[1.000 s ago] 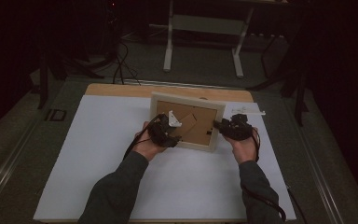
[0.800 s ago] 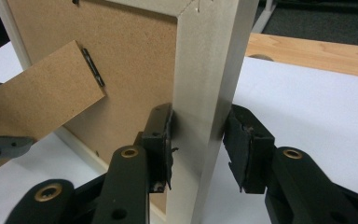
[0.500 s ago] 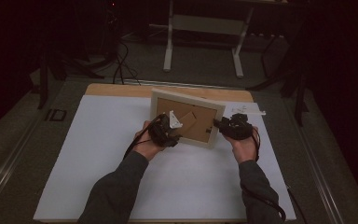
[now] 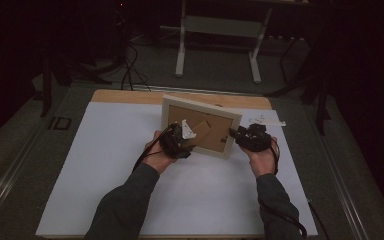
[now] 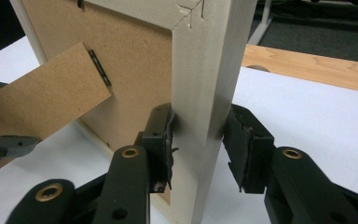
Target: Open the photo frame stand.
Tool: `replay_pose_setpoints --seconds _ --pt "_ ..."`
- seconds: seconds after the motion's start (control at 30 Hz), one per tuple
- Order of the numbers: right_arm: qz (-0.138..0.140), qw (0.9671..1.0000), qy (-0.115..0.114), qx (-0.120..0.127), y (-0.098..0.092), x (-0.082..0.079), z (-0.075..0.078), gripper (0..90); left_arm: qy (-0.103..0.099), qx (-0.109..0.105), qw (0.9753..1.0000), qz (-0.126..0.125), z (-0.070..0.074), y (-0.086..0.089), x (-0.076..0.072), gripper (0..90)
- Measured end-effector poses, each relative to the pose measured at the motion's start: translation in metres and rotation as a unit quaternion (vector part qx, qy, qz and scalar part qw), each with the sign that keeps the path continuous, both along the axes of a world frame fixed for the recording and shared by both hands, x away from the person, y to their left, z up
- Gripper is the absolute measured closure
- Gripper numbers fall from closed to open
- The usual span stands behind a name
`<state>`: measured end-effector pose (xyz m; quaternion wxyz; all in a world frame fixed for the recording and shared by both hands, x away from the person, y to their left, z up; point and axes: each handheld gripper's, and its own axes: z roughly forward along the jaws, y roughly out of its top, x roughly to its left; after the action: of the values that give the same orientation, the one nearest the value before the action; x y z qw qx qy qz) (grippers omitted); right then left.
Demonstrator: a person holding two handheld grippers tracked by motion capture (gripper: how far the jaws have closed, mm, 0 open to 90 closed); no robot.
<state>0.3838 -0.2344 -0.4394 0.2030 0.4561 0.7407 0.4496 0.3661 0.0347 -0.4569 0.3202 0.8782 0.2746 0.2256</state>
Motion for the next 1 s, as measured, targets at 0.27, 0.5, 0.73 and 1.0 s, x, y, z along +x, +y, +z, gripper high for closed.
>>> replay_pose_setpoints --seconds 0.27,0.5,0.73,1.0 --pt "0.028 0.9996 -0.009 -0.004 -0.002 -0.007 0.0 62.0 -0.008 0.001 0.9999 -0.009 -0.001 -0.002 -0.014 54.3" --pt "0.057 0.9983 -0.01 -0.004 0.001 -0.005 0.003 55.2 -0.019 0.008 0.9997 -0.013 -0.004 -0.003 -0.022 54.8" --pt "0.077 0.997 -0.002 -0.008 0.004 -0.003 -0.002 51.2 -0.025 0.015 0.9994 -0.015 -0.007 -0.003 -0.026 55.1" --pt "0.078 0.9964 -0.009 -0.03 0.007 -0.003 -0.006 53.6 -0.028 0.017 0.9994 -0.013 -0.009 -0.002 -0.023 55.5"
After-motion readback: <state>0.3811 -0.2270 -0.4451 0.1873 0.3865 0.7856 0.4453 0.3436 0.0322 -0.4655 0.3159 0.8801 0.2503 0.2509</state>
